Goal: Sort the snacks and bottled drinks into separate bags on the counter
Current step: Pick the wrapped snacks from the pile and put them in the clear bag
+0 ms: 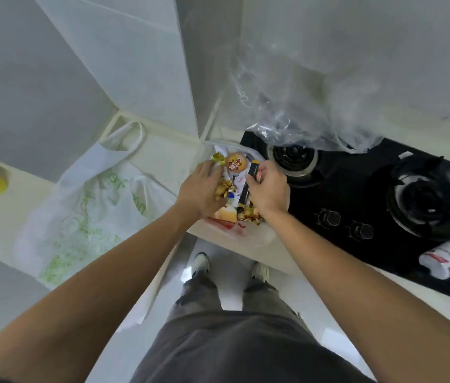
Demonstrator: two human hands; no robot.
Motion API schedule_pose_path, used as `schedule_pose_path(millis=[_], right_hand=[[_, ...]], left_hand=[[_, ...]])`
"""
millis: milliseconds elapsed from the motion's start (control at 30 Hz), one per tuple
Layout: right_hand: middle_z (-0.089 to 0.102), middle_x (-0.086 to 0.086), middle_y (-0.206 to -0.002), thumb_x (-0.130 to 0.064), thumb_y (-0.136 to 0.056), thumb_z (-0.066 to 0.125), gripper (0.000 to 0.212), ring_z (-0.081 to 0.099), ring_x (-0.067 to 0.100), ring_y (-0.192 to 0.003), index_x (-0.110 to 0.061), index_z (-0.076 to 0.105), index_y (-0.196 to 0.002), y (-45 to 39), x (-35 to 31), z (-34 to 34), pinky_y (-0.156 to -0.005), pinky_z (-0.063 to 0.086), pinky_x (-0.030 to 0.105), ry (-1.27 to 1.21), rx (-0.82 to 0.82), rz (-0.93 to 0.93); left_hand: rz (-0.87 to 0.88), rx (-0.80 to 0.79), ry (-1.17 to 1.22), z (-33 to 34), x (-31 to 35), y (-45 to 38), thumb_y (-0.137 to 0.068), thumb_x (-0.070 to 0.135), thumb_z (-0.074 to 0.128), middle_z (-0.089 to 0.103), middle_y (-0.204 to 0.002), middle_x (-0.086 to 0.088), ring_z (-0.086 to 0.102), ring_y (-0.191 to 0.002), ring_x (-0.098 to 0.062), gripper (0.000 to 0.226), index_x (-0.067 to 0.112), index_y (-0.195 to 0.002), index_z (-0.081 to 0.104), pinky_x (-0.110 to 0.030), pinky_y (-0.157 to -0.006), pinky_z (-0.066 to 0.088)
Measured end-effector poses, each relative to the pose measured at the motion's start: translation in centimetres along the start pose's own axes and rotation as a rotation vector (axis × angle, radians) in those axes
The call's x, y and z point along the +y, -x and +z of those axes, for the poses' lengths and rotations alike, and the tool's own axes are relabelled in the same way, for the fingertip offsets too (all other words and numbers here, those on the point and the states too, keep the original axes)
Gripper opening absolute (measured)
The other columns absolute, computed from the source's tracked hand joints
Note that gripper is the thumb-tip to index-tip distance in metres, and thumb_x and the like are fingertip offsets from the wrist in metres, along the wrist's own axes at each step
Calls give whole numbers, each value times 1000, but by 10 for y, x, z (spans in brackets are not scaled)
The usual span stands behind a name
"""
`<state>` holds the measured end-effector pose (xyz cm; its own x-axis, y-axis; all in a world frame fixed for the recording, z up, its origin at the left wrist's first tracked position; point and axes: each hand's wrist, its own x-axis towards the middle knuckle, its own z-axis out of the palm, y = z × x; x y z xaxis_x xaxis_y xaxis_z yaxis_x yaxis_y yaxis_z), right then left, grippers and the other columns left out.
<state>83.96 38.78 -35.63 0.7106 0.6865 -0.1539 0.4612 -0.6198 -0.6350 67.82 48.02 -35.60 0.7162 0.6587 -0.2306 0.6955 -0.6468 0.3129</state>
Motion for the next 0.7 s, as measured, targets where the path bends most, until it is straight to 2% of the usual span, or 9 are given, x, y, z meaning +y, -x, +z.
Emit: schedule_pose_path(millis=[100, 200, 300, 400, 467, 567, 633, 700], right_hand=[[66, -1, -97, -32, -88, 80, 29, 63, 18, -88, -18, 61, -105, 2, -2, 8, -72, 48, 34, -10, 46, -11], [69, 2, -103, -32, -91, 76, 32, 65, 22, -95, -15, 62, -114, 10, -6, 7, -76, 45, 32, 28, 102, -50], [70, 3, -102, -22, -92, 74, 29, 66, 22, -95, -12, 65, -117, 20, -5, 5, -81, 45, 26, 18, 158, -100], [68, -2, -99, -19, -92, 69, 27, 66, 17, -90, -15, 65, -118, 27, 1, 5, -86, 56, 37, -22, 167, -135], [68, -1, -107, -22, -93, 66, 29, 63, 19, -103, -16, 64, -121, 32, 5, 4, -95, 54, 42, 9, 162, -134], [64, 2, -124, -25, -95, 66, 31, 57, 22, -122, -16, 61, -125, 40, 11, 2, -99, 52, 39, 30, 137, -107], [62, 3, -132, -23, -96, 67, 35, 55, 23, -127, -15, 61, -129, 46, 16, 0, -97, 51, 36, 42, 133, -102], [61, 3, -134, -21, -94, 67, 38, 54, 22, -123, -15, 61, -131, 52, 22, -3, -92, 52, 35, 86, 145, -93]], left_hand=[[67, -36, 12, -1, -11, -9, -79, 52, 79, 35, -155, -10, 35, -141, -30, 84, 18, -145, 40, -48, -104, 50], [122, -23, 28, -3, -18, -10, -82, 59, 74, 34, -159, -9, 32, -146, -30, 85, 19, -149, 41, -48, -107, 45], [154, 22, 30, -7, -29, -6, -87, 58, 68, 37, -157, -7, 35, -143, -28, 76, 20, -148, 44, -49, -106, 47], [158, 59, 31, -11, -42, 0, -90, 56, 67, 42, -154, -9, 40, -140, -30, 72, 16, -147, 47, -49, -101, 48], [154, 76, 25, -13, -50, 5, -92, 55, 66, 46, -150, -10, 44, -136, -31, 69, 14, -144, 49, -50, -97, 51], [112, 70, 43, -15, -61, 10, -93, 51, 65, 46, -148, -10, 44, -135, -31, 64, 15, -144, 49, -50, -98, 50], [74, 59, 83, -16, -66, 12, -95, 46, 64, 46, -147, -11, 44, -134, -32, 59, 15, -144, 50, -50, -99, 48], [28, 45, 131, -16, -70, 13, -97, 43, 62, 46, -145, -13, 44, -134, -34, 57, 13, -144, 49, -49, -99, 47]])
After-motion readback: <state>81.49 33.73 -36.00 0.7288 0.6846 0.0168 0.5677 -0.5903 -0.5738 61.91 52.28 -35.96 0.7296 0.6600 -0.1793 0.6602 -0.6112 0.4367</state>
